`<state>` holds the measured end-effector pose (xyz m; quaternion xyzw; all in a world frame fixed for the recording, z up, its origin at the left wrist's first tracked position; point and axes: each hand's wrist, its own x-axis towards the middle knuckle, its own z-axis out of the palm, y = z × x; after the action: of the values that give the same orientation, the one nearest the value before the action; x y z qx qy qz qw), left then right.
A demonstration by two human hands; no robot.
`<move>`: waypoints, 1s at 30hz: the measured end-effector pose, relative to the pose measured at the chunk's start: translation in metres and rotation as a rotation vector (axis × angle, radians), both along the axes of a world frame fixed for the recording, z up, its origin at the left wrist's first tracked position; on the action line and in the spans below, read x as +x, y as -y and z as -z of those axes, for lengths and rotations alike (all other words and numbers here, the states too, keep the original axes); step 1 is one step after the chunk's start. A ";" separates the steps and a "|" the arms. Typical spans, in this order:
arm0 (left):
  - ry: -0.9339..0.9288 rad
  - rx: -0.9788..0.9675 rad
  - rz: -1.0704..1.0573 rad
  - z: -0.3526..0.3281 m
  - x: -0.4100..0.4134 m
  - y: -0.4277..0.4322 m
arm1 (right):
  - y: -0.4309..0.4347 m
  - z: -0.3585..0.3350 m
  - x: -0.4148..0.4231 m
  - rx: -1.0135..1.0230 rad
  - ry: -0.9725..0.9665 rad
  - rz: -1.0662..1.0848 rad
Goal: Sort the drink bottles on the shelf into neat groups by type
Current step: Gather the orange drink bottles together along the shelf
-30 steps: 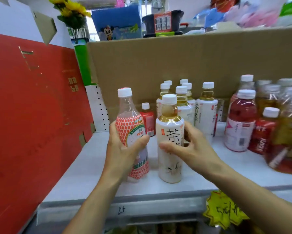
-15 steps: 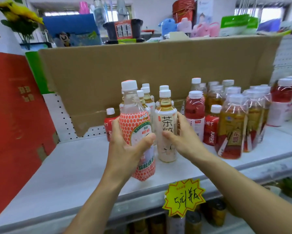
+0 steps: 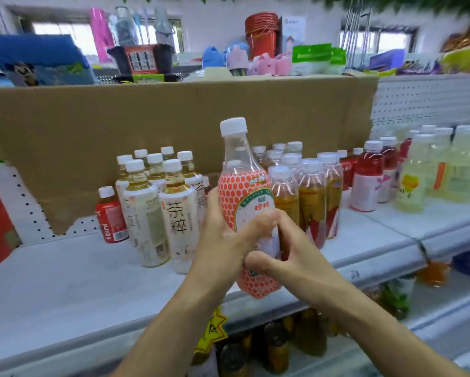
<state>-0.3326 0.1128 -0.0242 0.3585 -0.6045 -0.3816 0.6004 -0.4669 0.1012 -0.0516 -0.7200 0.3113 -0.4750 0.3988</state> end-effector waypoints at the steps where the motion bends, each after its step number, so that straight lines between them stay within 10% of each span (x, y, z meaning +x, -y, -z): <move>1: 0.011 0.014 0.012 -0.002 -0.013 0.002 | -0.002 -0.001 -0.015 0.002 -0.008 0.017; 7: 0.205 0.076 0.113 -0.031 -0.058 0.025 | 0.012 -0.011 -0.076 0.005 0.083 0.133; 13: 0.318 -0.165 -0.470 -0.074 -0.041 0.105 | 0.033 -0.017 -0.113 -0.002 0.166 0.206; 17: 0.604 0.030 -0.582 -0.096 -0.016 0.169 | 0.042 -0.014 -0.121 -0.006 0.198 0.235; 22: 0.859 0.394 -0.420 -0.100 0.000 0.217 | 0.054 -0.012 -0.123 0.005 0.201 0.255; 30: 0.759 0.262 -0.304 -0.092 0.006 0.228 | 0.062 -0.015 -0.125 -0.017 0.199 0.301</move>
<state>-0.3262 -0.1152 0.0675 0.6318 -0.6691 -0.2036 0.3342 -0.5915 0.0396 -0.0371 -0.6181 0.3705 -0.6010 0.3456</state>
